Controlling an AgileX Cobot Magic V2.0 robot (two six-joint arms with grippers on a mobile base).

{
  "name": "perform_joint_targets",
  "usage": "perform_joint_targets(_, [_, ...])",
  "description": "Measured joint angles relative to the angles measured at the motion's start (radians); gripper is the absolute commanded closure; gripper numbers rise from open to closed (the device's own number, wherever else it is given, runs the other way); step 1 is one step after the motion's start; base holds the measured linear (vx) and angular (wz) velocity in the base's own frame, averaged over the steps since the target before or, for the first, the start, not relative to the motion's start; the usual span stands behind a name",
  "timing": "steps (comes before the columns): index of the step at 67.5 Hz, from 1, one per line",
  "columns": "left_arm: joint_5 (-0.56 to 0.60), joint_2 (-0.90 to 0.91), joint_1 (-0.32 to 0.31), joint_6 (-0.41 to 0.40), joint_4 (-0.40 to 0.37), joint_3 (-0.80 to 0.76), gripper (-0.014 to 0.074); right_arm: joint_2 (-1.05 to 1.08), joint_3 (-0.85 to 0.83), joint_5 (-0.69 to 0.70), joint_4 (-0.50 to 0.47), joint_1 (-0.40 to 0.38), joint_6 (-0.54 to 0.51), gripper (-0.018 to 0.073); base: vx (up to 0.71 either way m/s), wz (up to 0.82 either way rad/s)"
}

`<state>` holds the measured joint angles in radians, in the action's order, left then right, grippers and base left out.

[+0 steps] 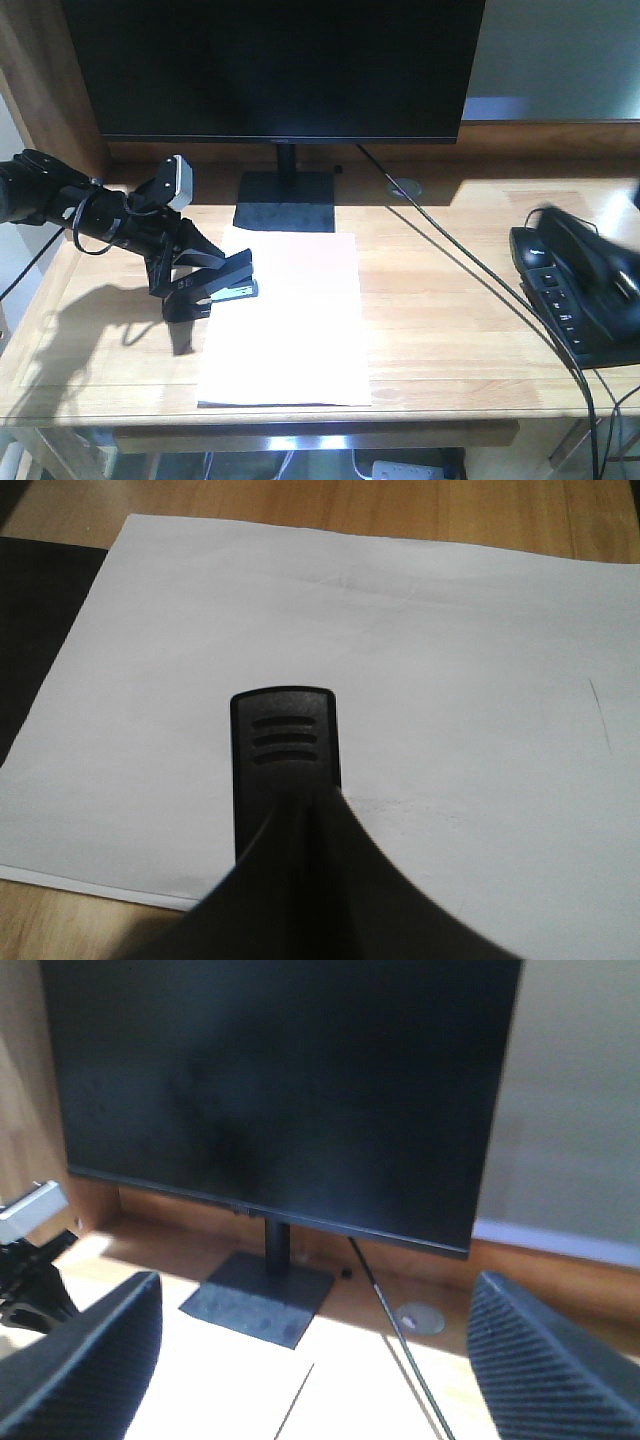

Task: Grab stapler and paper to desk for stapling
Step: 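Release the paper and lift the right gripper away, then open the left gripper off the stapler and raise it away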

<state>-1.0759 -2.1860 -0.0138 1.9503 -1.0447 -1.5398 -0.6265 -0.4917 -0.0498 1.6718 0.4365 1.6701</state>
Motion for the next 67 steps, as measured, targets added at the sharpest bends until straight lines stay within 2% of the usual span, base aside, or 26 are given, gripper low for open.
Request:
perform_joint_targets(11, [0.0, 0.0, 0.0, 0.0, 0.0, 0.0, 0.0603, 0.167, 0.131, 0.013, 0.015, 0.0, 0.0, -0.0024, 0.0, 0.0])
perform_joint_targets(29, [0.0, 0.0, 0.0, 0.0, 0.0, 0.0, 0.0603, 0.336, 0.285, 0.112, 0.065, 0.0, 0.0, -0.0024, 0.0, 0.0])
perform_joint_targets(67, [0.0, 0.0, 0.0, -0.001, 0.0, 0.0, 0.0603, 0.369, 0.314, 0.111, 0.067, 0.0, 0.0, -0.0024, 0.0, 0.0])
